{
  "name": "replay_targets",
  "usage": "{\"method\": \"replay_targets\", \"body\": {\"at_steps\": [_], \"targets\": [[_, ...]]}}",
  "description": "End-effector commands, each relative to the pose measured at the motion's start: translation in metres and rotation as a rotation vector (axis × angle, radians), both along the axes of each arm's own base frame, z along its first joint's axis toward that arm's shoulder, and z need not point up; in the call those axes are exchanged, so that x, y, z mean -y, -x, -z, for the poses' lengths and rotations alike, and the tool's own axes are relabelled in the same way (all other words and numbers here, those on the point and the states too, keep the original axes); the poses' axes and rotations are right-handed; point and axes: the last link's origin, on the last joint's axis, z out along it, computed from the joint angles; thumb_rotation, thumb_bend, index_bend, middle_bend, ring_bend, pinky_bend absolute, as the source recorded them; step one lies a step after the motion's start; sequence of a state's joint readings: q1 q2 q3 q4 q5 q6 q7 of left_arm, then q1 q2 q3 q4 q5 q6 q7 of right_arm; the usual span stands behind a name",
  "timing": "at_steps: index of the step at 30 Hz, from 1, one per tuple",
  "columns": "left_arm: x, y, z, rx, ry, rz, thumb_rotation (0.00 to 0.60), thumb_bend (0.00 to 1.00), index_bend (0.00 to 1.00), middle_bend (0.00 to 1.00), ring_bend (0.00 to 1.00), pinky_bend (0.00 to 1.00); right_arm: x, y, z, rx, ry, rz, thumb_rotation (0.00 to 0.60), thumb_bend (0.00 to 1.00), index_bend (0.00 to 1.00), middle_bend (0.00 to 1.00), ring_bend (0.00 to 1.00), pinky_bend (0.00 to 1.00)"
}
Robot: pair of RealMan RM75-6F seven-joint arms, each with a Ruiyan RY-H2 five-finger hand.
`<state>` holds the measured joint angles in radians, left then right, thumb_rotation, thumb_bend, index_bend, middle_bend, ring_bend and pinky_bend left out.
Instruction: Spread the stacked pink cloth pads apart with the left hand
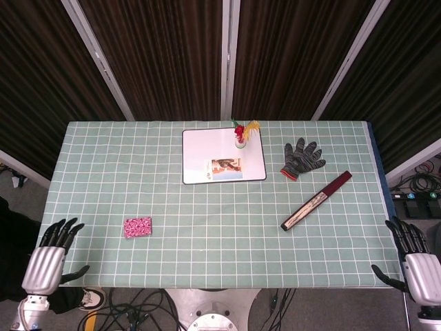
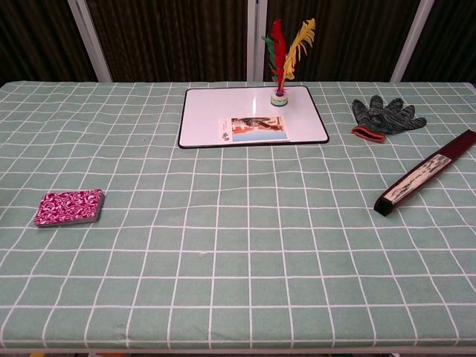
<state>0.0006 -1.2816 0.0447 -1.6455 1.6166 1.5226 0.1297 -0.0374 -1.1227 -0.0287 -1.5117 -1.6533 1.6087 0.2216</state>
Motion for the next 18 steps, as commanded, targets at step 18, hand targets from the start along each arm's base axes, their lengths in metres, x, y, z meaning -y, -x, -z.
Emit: {"method": "replay_targets", "body": {"at_steps": [18], "targets": [[-0.067, -0.042, 0.048, 0.027, 0.154, 0.139, 0.6, 0.09, 0.13, 0.12, 0.0, 0.1, 0.005, 0.002, 0.002, -0.024, 0.008, 0.007, 0.6, 0.1, 0.0, 0.0, 0.0, 0.0]]}}
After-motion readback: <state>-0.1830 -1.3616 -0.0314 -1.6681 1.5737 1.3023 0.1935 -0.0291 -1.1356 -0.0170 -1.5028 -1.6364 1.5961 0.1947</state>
